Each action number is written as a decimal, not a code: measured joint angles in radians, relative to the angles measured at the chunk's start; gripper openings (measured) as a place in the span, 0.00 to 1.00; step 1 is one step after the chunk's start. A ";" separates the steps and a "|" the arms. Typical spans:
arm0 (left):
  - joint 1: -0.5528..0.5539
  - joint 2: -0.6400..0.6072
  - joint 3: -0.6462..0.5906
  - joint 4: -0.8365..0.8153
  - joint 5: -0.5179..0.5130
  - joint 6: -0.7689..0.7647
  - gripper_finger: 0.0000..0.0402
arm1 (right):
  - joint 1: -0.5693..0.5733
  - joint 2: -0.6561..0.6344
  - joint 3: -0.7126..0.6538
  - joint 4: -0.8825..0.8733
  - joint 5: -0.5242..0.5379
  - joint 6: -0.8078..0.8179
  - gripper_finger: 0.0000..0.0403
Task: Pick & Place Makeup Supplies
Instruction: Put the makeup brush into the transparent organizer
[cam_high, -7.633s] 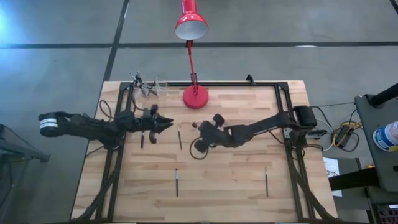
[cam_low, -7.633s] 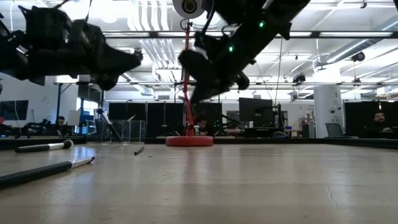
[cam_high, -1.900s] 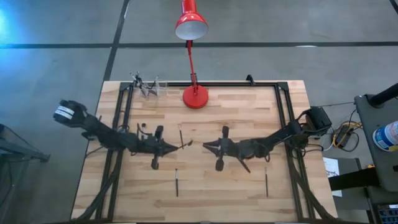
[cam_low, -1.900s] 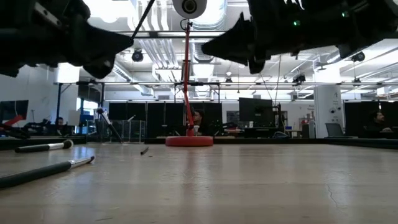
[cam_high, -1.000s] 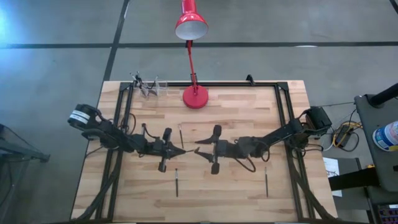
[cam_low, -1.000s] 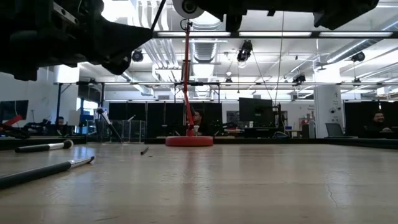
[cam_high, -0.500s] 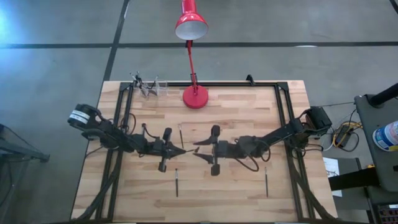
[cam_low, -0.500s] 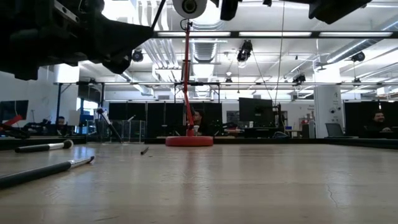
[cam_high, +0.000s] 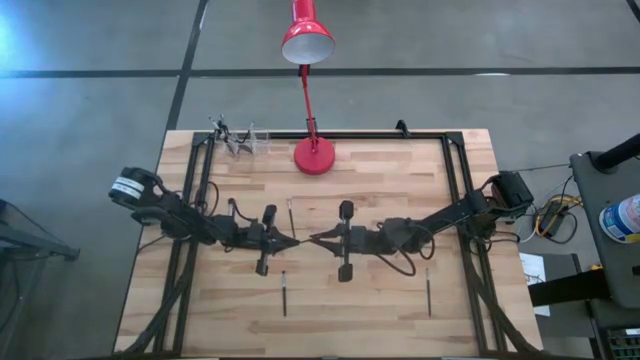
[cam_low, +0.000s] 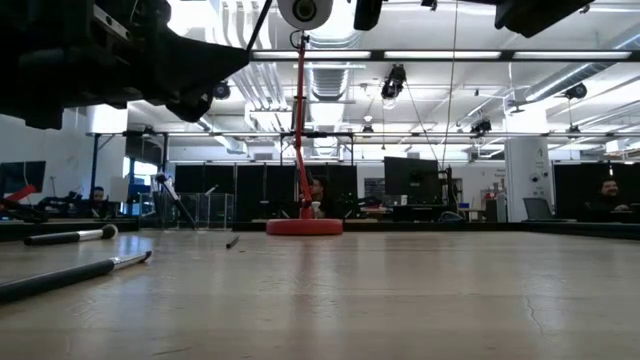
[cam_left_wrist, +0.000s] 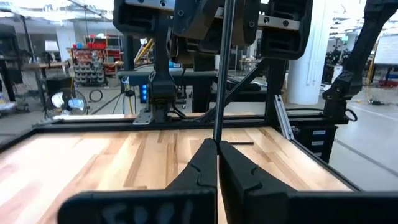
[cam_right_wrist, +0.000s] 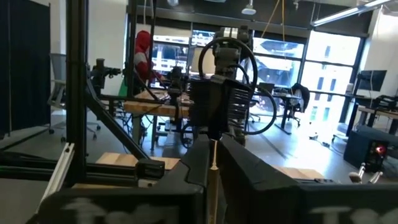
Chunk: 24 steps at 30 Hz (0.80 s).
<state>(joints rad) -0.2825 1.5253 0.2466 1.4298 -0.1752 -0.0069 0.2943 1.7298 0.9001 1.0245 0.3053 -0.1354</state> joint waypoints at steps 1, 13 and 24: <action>0.000 0.000 0.000 -0.001 -0.004 -0.013 0.01 | -0.001 0.000 0.000 -0.001 0.000 0.000 0.05; 0.000 -0.054 -0.047 -0.018 -0.058 -0.026 0.13 | 0.001 0.000 -0.001 -0.034 0.030 0.001 0.04; 0.000 -0.316 -0.238 -0.103 -0.180 0.014 0.13 | -0.032 0.000 -0.001 -0.063 0.064 0.004 0.03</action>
<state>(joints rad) -0.2825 1.2091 0.0090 1.3272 -0.3549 0.0073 0.2621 1.7294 0.8993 0.9615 0.3691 -0.1310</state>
